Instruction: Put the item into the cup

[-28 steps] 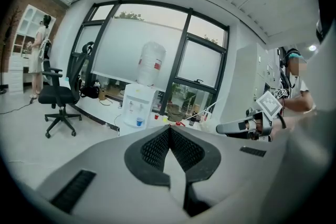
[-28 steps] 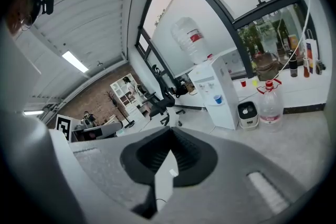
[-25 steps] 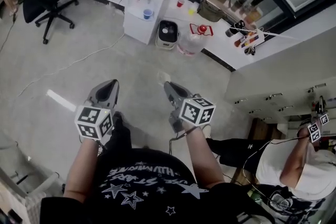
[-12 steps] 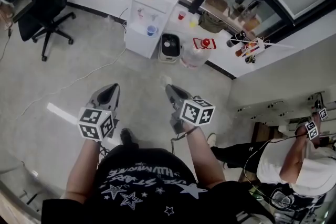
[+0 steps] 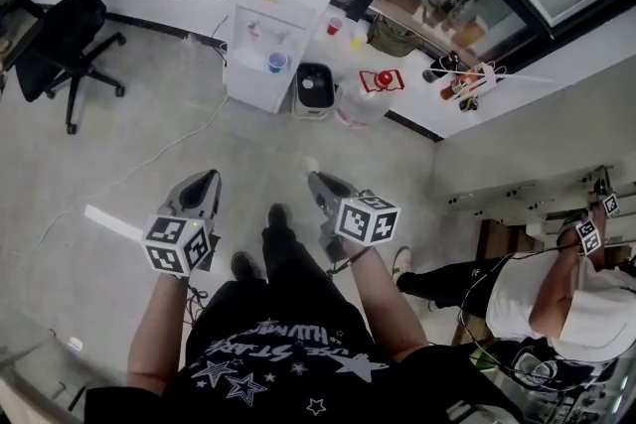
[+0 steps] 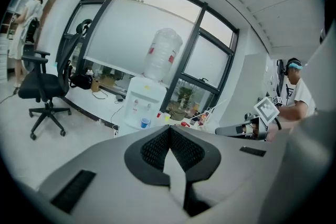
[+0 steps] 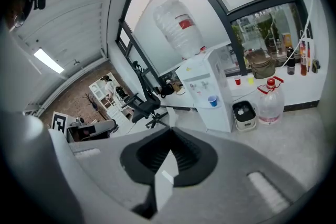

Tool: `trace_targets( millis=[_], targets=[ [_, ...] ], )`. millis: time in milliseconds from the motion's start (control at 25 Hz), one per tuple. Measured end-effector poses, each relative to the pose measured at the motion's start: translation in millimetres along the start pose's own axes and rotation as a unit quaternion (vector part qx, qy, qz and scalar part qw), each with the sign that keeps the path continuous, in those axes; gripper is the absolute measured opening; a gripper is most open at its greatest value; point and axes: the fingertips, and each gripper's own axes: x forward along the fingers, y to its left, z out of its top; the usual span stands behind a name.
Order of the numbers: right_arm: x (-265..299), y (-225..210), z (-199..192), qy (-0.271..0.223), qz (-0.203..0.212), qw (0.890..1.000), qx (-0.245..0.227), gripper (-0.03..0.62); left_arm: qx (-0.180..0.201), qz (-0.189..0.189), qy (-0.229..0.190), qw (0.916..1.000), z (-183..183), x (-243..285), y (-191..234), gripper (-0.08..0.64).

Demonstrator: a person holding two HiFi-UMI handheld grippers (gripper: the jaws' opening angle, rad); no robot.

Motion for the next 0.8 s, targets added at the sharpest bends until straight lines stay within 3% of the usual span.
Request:
trace_targets(
  millis=[280, 800],
  targets=[
    [49, -41, 27, 0.022, 0.017, 1.0, 0.005, 0.0, 0.005, 0.012, 0.02, 0.9997, 12, 44, 19, 0.005],
    [142, -124, 103, 0.039, 0.036, 0.998, 0.018, 0.0, 0.016, 0.016, 0.05, 0.9985, 55, 181, 34, 0.005]
  ],
)
